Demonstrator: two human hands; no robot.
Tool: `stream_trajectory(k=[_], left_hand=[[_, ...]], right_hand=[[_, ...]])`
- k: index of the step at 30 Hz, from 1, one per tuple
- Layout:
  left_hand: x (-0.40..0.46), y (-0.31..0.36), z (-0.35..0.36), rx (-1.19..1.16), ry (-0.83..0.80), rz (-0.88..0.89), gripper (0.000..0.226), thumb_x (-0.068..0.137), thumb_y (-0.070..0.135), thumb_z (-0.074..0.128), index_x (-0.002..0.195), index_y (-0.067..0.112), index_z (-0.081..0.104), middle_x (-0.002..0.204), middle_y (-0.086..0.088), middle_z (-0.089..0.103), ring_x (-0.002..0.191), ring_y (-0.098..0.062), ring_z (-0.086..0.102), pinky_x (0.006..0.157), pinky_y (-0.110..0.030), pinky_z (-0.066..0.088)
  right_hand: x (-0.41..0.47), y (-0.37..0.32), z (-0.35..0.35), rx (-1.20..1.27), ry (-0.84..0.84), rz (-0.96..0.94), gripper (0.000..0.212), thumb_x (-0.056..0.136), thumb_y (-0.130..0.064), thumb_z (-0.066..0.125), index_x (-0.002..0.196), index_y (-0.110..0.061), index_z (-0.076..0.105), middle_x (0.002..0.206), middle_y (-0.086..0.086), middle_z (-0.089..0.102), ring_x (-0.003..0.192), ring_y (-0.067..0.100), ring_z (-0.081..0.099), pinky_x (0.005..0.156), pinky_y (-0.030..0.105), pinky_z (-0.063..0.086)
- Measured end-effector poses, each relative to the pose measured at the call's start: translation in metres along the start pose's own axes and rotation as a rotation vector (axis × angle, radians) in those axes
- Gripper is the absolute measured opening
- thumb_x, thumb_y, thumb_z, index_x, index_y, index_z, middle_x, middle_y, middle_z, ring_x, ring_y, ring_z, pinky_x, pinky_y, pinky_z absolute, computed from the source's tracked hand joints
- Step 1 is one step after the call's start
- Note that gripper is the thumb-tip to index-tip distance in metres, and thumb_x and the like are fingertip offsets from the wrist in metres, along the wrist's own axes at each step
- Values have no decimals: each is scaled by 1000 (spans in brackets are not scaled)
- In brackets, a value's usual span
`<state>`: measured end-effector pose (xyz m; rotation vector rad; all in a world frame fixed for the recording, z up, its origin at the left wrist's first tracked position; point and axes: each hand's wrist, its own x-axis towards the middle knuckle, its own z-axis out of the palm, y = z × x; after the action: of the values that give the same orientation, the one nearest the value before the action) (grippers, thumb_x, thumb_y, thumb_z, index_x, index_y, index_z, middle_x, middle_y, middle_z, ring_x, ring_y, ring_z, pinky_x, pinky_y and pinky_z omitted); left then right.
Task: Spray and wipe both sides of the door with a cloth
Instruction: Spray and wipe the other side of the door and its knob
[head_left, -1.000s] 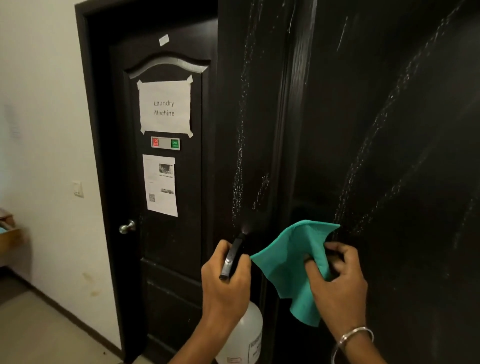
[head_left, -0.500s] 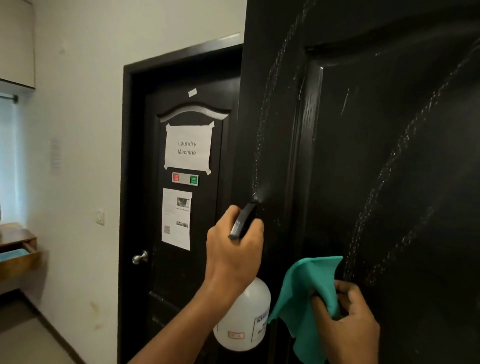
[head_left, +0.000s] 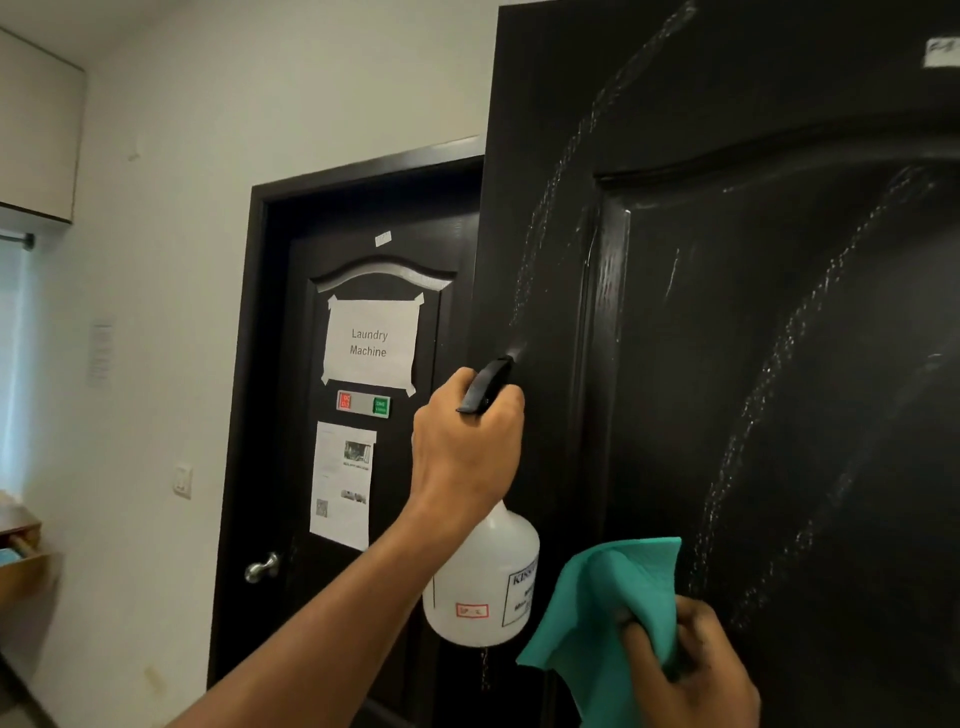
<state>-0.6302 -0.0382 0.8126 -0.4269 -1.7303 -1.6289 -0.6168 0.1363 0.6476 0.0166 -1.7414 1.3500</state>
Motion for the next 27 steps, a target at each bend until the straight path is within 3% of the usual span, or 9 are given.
stream_trajectory(k=[2, 7, 10, 12, 15, 19, 22, 24, 27], left_hand=[[5, 5, 0, 8, -8, -13, 18, 89, 36, 60, 91, 19, 66, 85, -21, 70, 80, -39, 70, 78, -62, 61], [15, 13, -1, 9, -10, 1, 11, 98, 25, 61, 89, 20, 65, 80, -15, 68, 73, -24, 64, 79, -59, 62], [21, 22, -3, 7, -11, 9, 19, 92, 34, 60, 93, 16, 66, 87, -21, 70, 77, -32, 69, 79, -60, 62], [26, 28, -4, 20, -23, 12, 18, 91, 34, 59, 91, 18, 67, 88, -21, 72, 87, -39, 72, 81, -61, 62], [34, 35, -5, 21, -26, 10, 23, 85, 41, 57, 91, 21, 66, 89, -20, 72, 86, -38, 72, 81, -61, 61], [44, 43, -5, 22, -66, -7, 24, 80, 44, 55, 90, 25, 66, 83, -14, 72, 89, -39, 73, 84, -61, 62], [49, 43, -7, 13, -57, 11, 24, 81, 42, 56, 91, 23, 67, 81, -11, 70, 81, -34, 71, 83, -61, 62], [51, 39, -9, -9, -54, 1, 25, 79, 44, 56, 91, 24, 66, 81, -11, 69, 82, -36, 71, 84, -62, 61], [53, 33, -11, -29, -77, 10, 15, 90, 36, 60, 93, 22, 65, 81, -11, 68, 76, -26, 66, 84, -61, 62]], right_hand=[[3, -1, 3, 16, 15, -20, 30, 73, -11, 91, 89, -27, 71, 70, -18, 73, 65, -5, 69, 57, 4, 49], [15, -18, 7, 41, -27, -21, 26, 77, -12, 88, 92, -27, 72, 76, -24, 73, 71, -7, 69, 59, 9, 51], [23, -30, 9, 24, -47, -39, 22, 81, -13, 85, 94, -26, 73, 78, -27, 71, 72, -8, 67, 57, 9, 50], [29, -36, 11, 27, -60, -26, 16, 82, -16, 85, 89, -25, 74, 72, -19, 71, 66, -4, 67, 55, 8, 49], [40, -48, 11, 80, -81, 84, 15, 82, -21, 85, 72, -23, 74, 61, -3, 69, 56, 11, 65, 54, 25, 52], [58, -85, 5, 416, -203, 392, 8, 90, -11, 75, 84, -14, 79, 74, 5, 77, 78, 27, 71, 63, 33, 51], [74, -122, -4, 839, -218, 541, 18, 88, -24, 68, 99, -13, 77, 93, 12, 79, 88, 31, 72, 79, 43, 55], [90, -146, -12, 924, -50, 362, 15, 90, -26, 70, 101, -18, 76, 95, 6, 78, 90, 27, 73, 82, 46, 57], [118, -173, -20, 563, 432, -299, 5, 93, -26, 75, 93, -25, 71, 96, 4, 72, 89, 19, 70, 76, 35, 57]])
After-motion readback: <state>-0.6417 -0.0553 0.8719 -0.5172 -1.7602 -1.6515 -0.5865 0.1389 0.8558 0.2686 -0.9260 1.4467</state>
